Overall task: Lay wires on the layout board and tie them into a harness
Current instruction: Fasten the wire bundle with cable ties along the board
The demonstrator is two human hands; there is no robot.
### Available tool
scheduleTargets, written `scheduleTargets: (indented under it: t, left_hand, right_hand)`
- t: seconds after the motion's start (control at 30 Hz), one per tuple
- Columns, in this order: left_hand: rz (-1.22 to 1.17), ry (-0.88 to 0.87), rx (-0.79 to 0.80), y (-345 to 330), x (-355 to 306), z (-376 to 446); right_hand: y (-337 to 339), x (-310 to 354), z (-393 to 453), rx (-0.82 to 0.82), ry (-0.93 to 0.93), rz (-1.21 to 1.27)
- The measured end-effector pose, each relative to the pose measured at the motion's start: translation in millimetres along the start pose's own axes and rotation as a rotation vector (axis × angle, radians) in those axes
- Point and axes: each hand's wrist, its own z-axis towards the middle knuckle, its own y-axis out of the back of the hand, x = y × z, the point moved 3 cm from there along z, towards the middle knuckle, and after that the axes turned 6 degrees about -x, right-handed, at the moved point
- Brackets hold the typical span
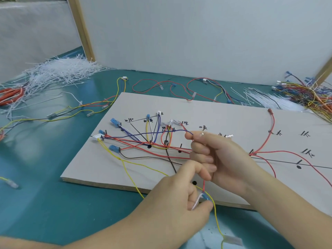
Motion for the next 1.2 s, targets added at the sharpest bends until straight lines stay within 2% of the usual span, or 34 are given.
scheduleTargets:
  t: [0.17,0.27,0.37,0.47,0.57,0.63,0.73,0.97,1.07,1.2]
  left_hand:
    - [-0.315,0.105,0.119,8.9,-17.2,2.6]
    - [-0.428,0.090,0.190,11.1,-15.8,7.8]
    - [-0.212,-0.038,0.086,16.2,-8.2,14.0]
    - [0.111,-0.186,-0.164,34.4,-0.4,24.6]
    - [0.344,-0.202,-0.273,60.9,13.7,41.9]
    - [0.498,-0.157,-0.204,72.3,25.0,53.1]
    - [0.580,-0.119,-0.110,79.0,39.6,66.1]
    - [0.606,0.016,-0.117,86.1,60.7,88.5]
    - [0.616,0.087,-0.021,86.6,62.1,99.9]
    - [0.457,0.227,0.158,89.8,64.9,112.5]
  right_hand:
    - [1.7,1.1,-0.2,-0.009,-0.045,0.027]
    - [4.7,0.2,0.9,-0.025,-0.092,0.037]
    - [8.2,2.3,-0.5,-0.019,-0.109,-0.003]
    - [15.4,8.5,-3.0,-0.006,-0.076,-0.209]
    - [21.4,11.7,-4.4,-0.013,-0.004,-0.420]
    - [22.3,10.8,-3.9,-0.026,0.025,-0.500]
    - [22.6,7.3,-1.7,-0.047,0.043,-0.543]
    - [18.3,-0.9,-1.8,-0.075,0.111,-0.613]
    - [14.2,4.2,-3.1,-0.106,0.202,-0.751]
    - [3.2,19.8,1.8,-0.140,0.337,-0.847]
